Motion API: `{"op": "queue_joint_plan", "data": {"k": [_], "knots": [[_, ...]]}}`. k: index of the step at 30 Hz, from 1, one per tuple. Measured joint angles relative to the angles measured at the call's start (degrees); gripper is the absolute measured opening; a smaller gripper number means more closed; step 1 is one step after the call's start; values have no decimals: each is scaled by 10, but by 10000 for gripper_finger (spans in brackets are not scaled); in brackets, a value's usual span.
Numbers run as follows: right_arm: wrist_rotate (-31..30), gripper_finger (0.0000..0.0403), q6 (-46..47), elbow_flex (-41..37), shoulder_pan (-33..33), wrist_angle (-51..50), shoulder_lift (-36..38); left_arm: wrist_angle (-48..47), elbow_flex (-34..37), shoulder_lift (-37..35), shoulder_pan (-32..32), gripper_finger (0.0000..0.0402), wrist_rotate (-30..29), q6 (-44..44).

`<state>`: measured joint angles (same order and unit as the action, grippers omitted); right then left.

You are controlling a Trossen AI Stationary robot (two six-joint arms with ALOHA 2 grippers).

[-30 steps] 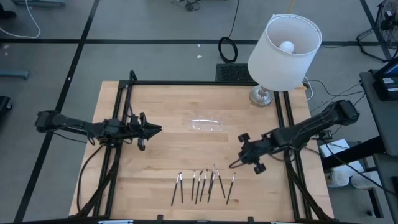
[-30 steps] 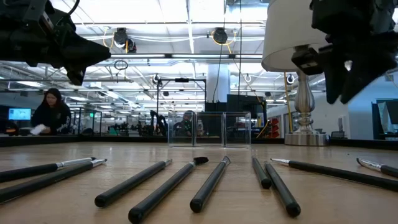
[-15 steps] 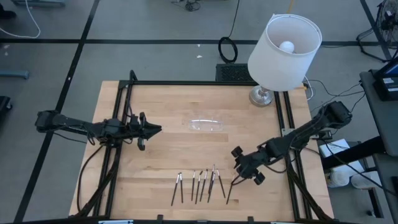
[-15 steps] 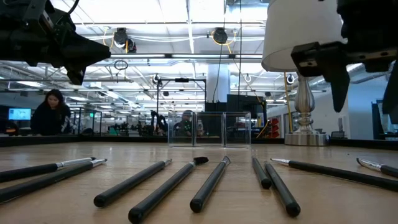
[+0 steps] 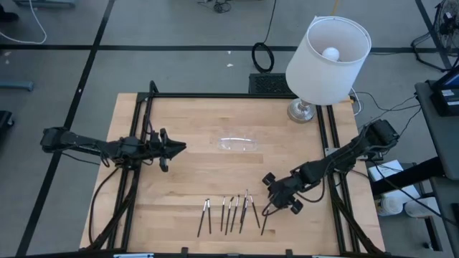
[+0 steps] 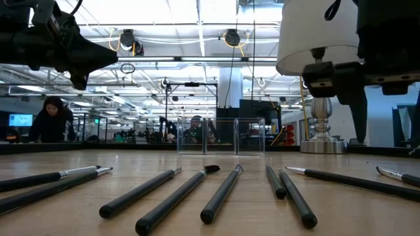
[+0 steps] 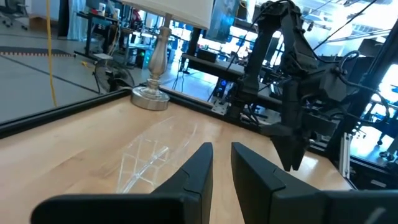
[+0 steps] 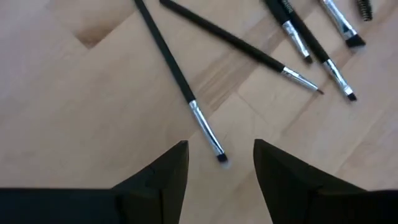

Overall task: Put items in baskets/containers
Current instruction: Put the black eyeshadow brush into the transparent organizer

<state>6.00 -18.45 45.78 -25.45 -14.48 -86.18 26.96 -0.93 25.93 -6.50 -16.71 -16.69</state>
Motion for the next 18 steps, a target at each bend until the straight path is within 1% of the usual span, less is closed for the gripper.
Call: {"op": "queue_joint_plan", "data": {"k": [12, 18], "knots": [[3, 164, -34, 0, 21, 18, -20, -2, 0, 0, 0, 65, 0, 0], [54, 159, -34, 0, 35, 25, -19, -4, 0, 0, 0, 65, 0, 0]]}}
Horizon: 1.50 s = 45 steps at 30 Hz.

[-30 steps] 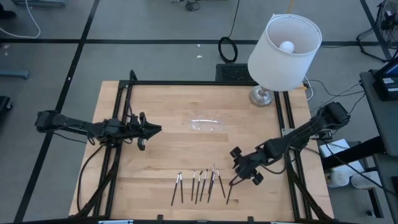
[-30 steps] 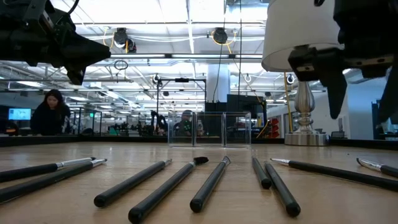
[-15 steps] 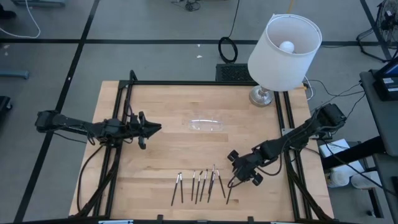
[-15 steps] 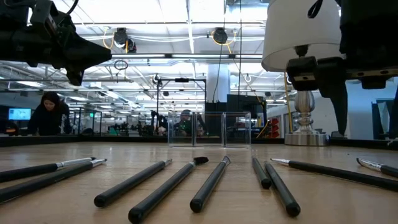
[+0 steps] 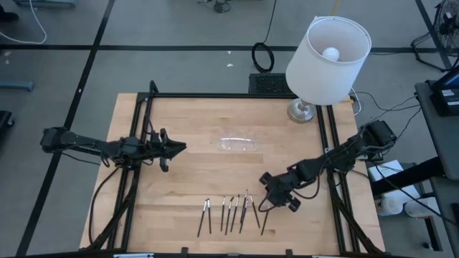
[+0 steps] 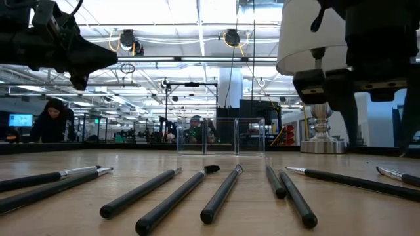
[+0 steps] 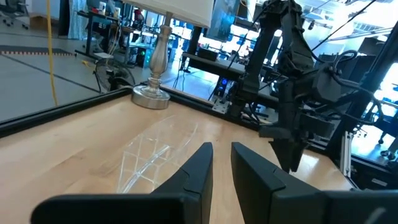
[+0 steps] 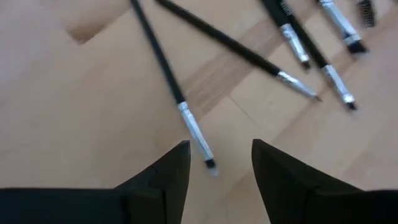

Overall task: Put items in baskets/containers
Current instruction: Put the black eyeshadow brush into the transparent organizer

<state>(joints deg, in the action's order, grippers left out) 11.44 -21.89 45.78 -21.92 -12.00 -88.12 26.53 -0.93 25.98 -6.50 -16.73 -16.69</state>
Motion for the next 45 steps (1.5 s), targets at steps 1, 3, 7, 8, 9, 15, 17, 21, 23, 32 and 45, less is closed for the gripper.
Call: {"op": "queue_joint_plan", "data": {"k": [1, 3, 7, 8, 9, 15, 17, 21, 23, 32, 45], "knots": [[10, 158, 0, 0, 1, 0, 0, -2, 0, 0, 0, 65, 0, 0], [23, 156, -1, 0, 2, 0, 0, -3, 0, 0, 0, 65, 0, 0], [22, 153, -5, 0, 2, 4, 0, -8, 0, 0, 0, 65, 0, 0], [21, 153, -5, 0, 2, 4, 0, -8, 0, 0, 0, 65, 0, 0], [21, 152, -4, -1, 2, 4, 0, -8, 0, 0, 0, 65, 0, 0], [19, 151, 1, -25, 10, 11, 0, -8, 0, 0, 0, 65, 0, 0], [19, 149, 1, -38, 13, 31, 0, -8, 0, 0, 0, 65, 0, 0], [19, 148, 1, -59, 19, 73, 0, -9, 0, 0, 0, 65, 0, 0], [20, 148, 1, -60, 20, 75, 0, -10, 0, 0, 0, 65, 0, 0], [22, 140, -1, -60, 20, 75, 0, -10, 0, 0, 0, 65, 0, 0], [53, 139, -2, -59, 20, 112, -45, -15, 0, 0, 0, 65, 0, 0]]}}
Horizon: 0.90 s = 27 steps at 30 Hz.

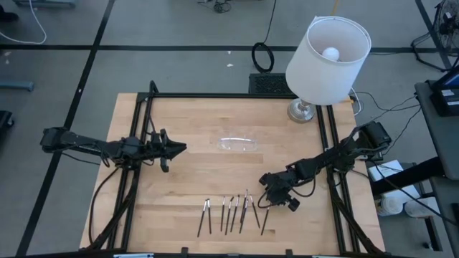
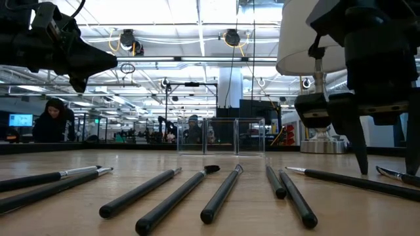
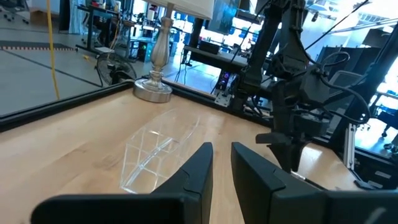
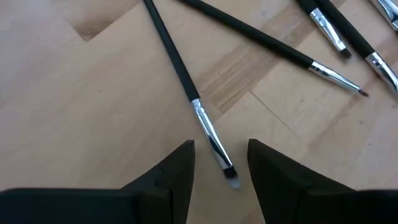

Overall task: Put items in baskets/containers
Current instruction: Put the black eyeshadow brush into the transparent organizer

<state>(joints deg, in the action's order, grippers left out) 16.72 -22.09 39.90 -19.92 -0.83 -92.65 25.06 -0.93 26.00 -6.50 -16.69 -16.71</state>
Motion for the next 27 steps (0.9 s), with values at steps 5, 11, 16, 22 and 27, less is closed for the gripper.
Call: {"op": "queue_joint_plan", "data": {"k": [5, 11, 16, 22, 27], "knots": [[-1, 139, 10, 0, 0, -7, -1, -1, 0, 0, 0, 65, 0, 3], [-29, 139, 31, 0, 0, -39, -2, -1, 0, 0, 0, 65, 0, 2], [-29, 139, 33, 0, 3, -54, -3, -1, 0, 0, 0, 65, 0, 2], [-29, 128, 34, -1, 3, -79, -4, -1, 0, 0, 0, 65, 0, 2], [-30, 94, 62, -1, 3, -88, -4, -1, 0, 0, 0, 65, 0, 2]]}}
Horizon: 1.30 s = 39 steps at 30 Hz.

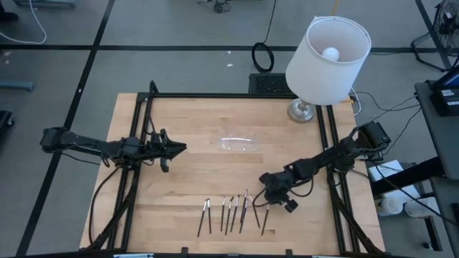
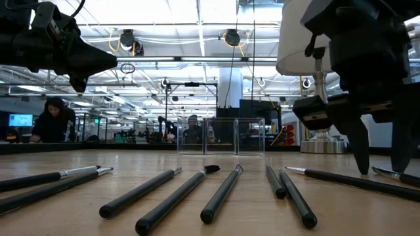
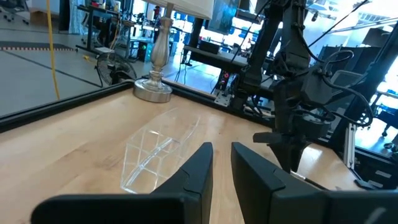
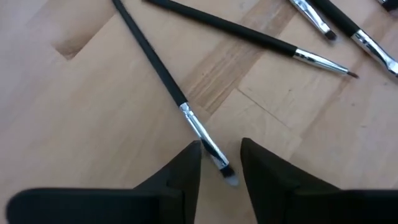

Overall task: Put items in baskets/containers
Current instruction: Put the black eyeshadow brush into the transparent organizer

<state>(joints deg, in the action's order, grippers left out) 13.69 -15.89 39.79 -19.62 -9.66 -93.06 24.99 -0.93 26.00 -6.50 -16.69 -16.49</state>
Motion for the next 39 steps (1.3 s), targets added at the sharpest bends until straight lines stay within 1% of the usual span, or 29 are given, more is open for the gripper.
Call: {"op": "queue_joint_plan", "data": {"k": [6, 12, 17, 20, 26, 29, 32, 36, 39], "knots": [[-1, 52, 3, 0, 0, -31, 0, 0, 0, 0, 0, 65, 0, 0], [1, 9, -25, 0, 0, -37, 0, 0, 0, 0, 0, 65, 0, 0], [2, 3, -31, 0, 0, -37, 0, 0, 0, 0, 0, 65, 0, 0], [13, 2, -35, 0, 0, -36, 0, 0, 0, 0, 0, 65, 0, 0], [8, 1, -37, 29, -19, -64, 19, 0, 0, 0, 0, 65, 0, 0], [-26, 1, -39, 51, -36, -116, 39, 0, 0, 0, 0, 65, 0, 0], [-83, 1, -41, 86, -48, -179, 55, 1, 0, 0, 0, 65, 0, -2], [-144, 0, -24, 130, -56, -243, 55, 3, 0, 0, 0, 65, 0, -2], [-200, 0, -19, 161, -59, -269, 56, 4, 0, 0, 0, 65, -2, -2]]}}
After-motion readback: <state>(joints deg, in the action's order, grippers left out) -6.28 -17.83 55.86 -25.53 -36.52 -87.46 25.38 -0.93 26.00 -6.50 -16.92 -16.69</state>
